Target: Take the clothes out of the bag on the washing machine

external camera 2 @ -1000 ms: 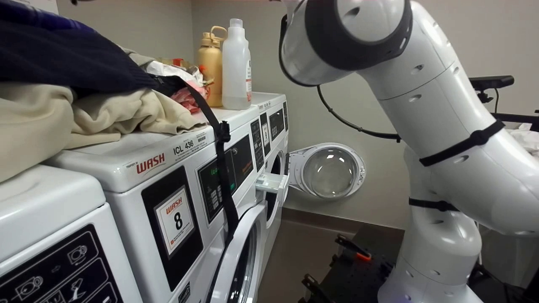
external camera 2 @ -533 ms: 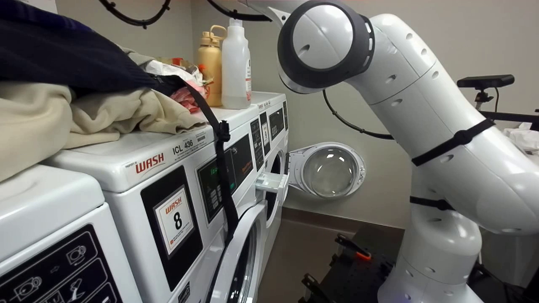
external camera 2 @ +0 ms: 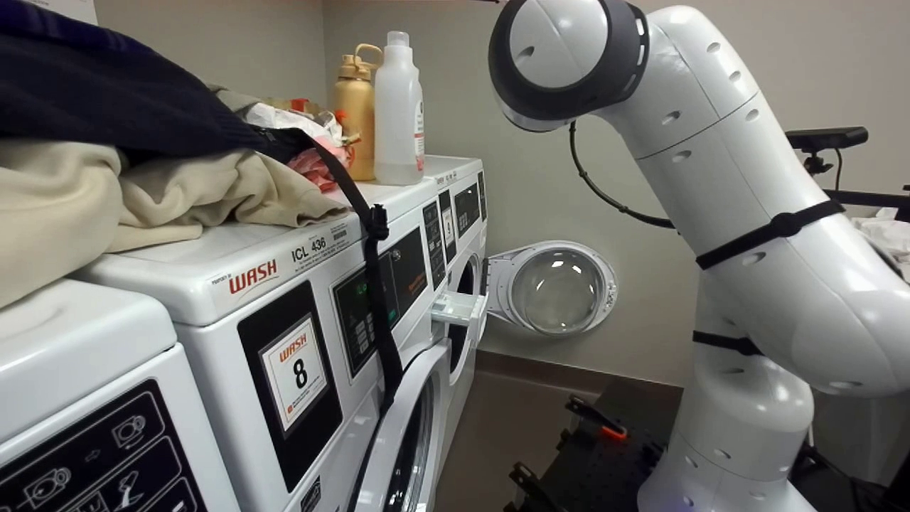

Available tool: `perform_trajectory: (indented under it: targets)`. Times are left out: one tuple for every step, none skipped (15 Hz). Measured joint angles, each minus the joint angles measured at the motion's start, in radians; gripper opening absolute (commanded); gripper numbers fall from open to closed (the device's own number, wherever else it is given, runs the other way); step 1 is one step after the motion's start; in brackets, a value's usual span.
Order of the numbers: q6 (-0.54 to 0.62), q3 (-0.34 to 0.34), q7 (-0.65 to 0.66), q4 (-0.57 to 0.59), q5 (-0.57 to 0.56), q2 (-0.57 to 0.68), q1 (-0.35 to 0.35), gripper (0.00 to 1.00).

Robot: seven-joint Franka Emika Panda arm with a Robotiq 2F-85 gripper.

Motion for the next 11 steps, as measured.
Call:
perform_trajectory:
  targets:
    - [-0.005,-0.012,-0.001,0.000,-0.018,-0.017,-0.006,1.00]
    - [-0.013,-0.026,-0.002,-0.001,-0.038,-0.033,-0.012,1.00]
    - [-0.022,-0.040,-0.008,-0.001,-0.057,-0.047,-0.019,1.00]
    - [-0.032,-0.055,-0.017,-0.001,-0.076,-0.059,-0.028,1.00]
    - [-0.040,-0.068,-0.024,-0.001,-0.092,-0.070,-0.039,1.00]
    - [-0.051,-0.081,-0.033,-0.001,-0.106,-0.078,-0.051,1.00]
    - [-0.064,-0.090,-0.038,-0.002,-0.118,-0.086,-0.065,1.00]
    - [-0.076,-0.099,-0.042,-0.002,-0.125,-0.091,-0.078,1.00]
    - [-0.088,-0.107,-0.053,-0.002,-0.127,-0.097,-0.092,1.00]
    - [-0.098,-0.110,-0.059,-0.002,-0.128,-0.101,-0.106,1.00]
    - [-0.105,-0.111,-0.061,-0.002,-0.128,-0.105,-0.120,1.00]
